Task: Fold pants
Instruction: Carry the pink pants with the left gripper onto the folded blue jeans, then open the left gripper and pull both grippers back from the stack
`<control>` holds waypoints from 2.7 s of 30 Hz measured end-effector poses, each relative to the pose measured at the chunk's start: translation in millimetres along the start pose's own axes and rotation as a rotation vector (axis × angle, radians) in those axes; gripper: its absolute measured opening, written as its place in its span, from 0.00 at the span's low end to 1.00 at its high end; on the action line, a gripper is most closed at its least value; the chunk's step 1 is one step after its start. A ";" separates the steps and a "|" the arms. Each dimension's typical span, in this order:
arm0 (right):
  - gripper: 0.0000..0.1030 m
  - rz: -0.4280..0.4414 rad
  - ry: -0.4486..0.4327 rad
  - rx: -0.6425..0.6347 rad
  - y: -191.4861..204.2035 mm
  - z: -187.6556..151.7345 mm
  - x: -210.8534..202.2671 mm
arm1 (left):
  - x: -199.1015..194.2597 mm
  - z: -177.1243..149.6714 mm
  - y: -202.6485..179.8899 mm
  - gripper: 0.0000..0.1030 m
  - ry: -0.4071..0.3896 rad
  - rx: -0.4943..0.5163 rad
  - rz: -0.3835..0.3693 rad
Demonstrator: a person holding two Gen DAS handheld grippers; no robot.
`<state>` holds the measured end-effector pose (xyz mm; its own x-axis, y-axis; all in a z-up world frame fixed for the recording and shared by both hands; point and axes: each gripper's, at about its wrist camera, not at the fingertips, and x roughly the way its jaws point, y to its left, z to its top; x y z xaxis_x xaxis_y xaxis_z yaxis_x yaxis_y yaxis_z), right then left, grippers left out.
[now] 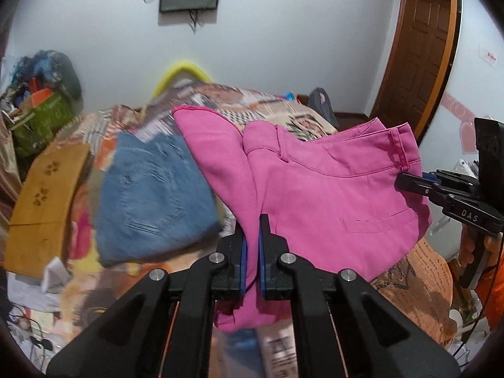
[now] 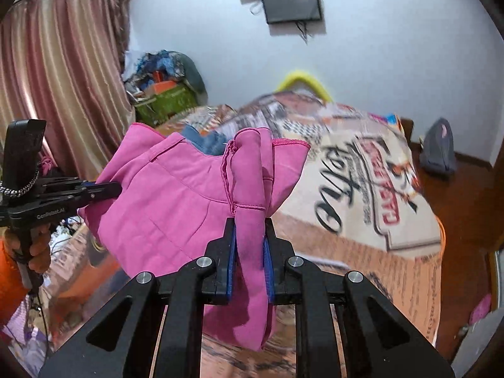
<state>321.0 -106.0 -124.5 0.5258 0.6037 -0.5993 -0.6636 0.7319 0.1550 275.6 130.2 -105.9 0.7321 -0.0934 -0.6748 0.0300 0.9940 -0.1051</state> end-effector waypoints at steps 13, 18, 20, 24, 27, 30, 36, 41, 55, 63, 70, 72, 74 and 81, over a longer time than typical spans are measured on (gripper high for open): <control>0.13 0.079 -0.069 -0.087 86.7 62.1 40.7 | -55.2 25.4 108.1 0.05 -0.095 -0.073 0.115; 0.13 0.104 -0.085 -0.103 109.6 82.2 67.7 | -48.3 31.6 145.4 0.05 -0.106 -0.097 0.148; 0.13 0.106 -0.085 -0.107 115.0 88.5 83.8 | -38.7 33.4 161.3 0.05 -0.098 -0.113 0.157; 0.13 0.115 -0.068 -0.094 116.9 95.8 117.9 | -8.7 33.4 184.9 0.05 -0.068 -0.138 0.156; 0.13 0.115 -0.048 -0.081 112.6 96.4 142.5 | 19.1 29.9 195.7 0.05 -0.053 -0.130 0.152; 0.13 0.098 -0.030 -0.072 109.0 94.2 163.9 | 51.7 22.1 201.7 0.05 -0.020 -0.122 0.159; 0.13 0.074 0.030 -0.037 91.4 82.8 207.2 | 114.9 2.5 217.5 0.05 0.043 -0.125 0.152; 0.13 0.044 0.069 -0.049 86.7 72.0 233.0 | 146.7 -10.0 220.5 0.05 0.065 -0.115 0.196; 0.46 -0.054 0.075 -0.056 83.8 72.1 224.4 | 112.0 -18.4 225.0 0.41 0.076 -0.218 0.277; 0.47 -0.032 -0.012 -0.103 103.3 79.5 152.9 | 31.7 -5.2 180.2 0.41 -0.011 -0.185 0.297; 0.47 -0.003 -0.132 -0.158 134.6 89.3 62.6 | -76.0 6.3 121.4 0.41 -0.174 -0.169 0.247; 0.47 0.004 -0.172 -0.167 142.2 89.7 33.9 | -103.2 6.9 104.5 0.41 -0.219 -0.155 0.242; 0.47 0.016 -0.214 -0.168 148.6 87.9 3.4 | -137.5 5.0 83.0 0.41 -0.278 -0.134 0.237; 0.47 0.066 -0.351 -0.167 172.7 65.8 -84.6 | -225.7 -19.0 21.5 0.46 -0.449 -0.101 0.218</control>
<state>196.9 -9.9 4.6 0.6097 0.7405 -0.2829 -0.7644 0.6436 0.0373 98.1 171.5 30.3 0.9350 0.1708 -0.3107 -0.2055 0.9752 -0.0822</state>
